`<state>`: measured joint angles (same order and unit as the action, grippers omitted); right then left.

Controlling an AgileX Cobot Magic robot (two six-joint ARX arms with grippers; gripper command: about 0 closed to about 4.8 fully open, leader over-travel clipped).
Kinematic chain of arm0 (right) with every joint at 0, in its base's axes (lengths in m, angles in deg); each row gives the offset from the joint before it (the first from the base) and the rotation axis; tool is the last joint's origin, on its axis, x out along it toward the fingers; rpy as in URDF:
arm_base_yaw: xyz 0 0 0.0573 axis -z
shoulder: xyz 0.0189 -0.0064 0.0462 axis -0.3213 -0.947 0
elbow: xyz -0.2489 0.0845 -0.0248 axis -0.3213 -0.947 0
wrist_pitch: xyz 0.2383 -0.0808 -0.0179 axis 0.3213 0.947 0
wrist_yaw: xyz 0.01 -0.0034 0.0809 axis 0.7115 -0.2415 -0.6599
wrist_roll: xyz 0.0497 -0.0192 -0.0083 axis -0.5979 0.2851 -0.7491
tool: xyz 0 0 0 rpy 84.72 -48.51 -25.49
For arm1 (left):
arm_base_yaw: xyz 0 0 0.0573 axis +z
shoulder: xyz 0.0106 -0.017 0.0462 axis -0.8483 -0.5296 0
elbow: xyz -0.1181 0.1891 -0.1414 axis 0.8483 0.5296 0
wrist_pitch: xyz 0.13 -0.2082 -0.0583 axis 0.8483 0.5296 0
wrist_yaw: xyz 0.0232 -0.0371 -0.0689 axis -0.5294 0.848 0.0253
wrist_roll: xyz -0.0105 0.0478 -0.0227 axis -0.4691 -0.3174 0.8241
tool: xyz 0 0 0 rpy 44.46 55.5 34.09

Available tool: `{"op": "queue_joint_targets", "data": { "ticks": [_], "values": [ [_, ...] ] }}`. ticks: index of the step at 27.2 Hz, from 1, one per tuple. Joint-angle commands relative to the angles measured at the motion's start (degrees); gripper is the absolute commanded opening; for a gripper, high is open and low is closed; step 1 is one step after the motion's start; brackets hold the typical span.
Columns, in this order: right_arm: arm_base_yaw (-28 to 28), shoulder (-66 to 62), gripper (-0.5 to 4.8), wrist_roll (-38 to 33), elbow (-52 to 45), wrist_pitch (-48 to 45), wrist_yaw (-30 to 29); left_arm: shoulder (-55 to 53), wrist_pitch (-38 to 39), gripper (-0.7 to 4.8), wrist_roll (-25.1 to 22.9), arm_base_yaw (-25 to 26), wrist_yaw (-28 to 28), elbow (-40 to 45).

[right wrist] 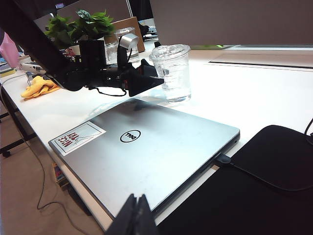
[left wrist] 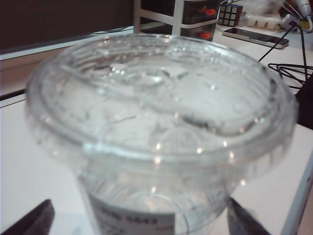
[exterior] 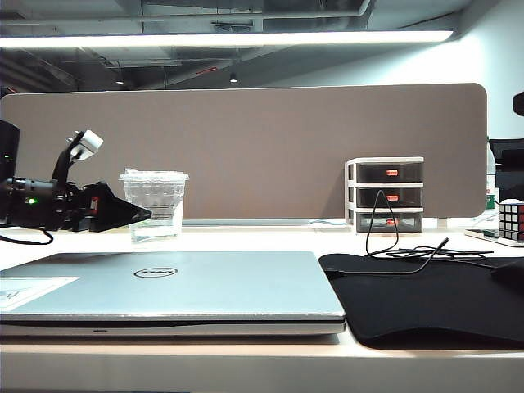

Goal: Pick up the coffee cup and place it over the laptop.

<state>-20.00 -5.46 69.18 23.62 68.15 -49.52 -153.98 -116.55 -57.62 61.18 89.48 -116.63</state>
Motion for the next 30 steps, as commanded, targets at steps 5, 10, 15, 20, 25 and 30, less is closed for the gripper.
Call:
{"op": "queue_joint_targets", "data": {
  "ticks": [5,10,15,20,25,30],
  "values": [
    [-0.04,0.11,-0.06,0.22,-0.37,-0.55,0.00,-1.81,3.85,4.79,-1.62,-2.62,0.92,-4.61],
    [-0.04,0.11,-0.06,0.22,-0.37,-0.55,0.00,-2.99,4.00,4.79,-2.32,-3.52,-0.28,-5.64],
    [-0.02,0.11,-0.06,0.22,-0.37,-0.55,0.00,-3.85,3.72,4.79,-2.34,-3.89,-0.90,-6.05],
    [-0.04,0.11,-0.06,0.22,-0.37,-0.57,0.00,-3.93,2.56,4.79,-2.51,-4.31,-3.10,-6.34],
    [-0.04,0.11,-0.06,0.20,-0.37,-0.57,0.00,-3.93,1.73,4.79,-2.54,-4.83,-5.20,-6.34],
    [-0.04,0.11,-0.06,0.20,-0.37,-0.55,0.00,-3.93,1.44,4.79,-2.49,-4.85,-5.49,-6.34]
  ]
}}
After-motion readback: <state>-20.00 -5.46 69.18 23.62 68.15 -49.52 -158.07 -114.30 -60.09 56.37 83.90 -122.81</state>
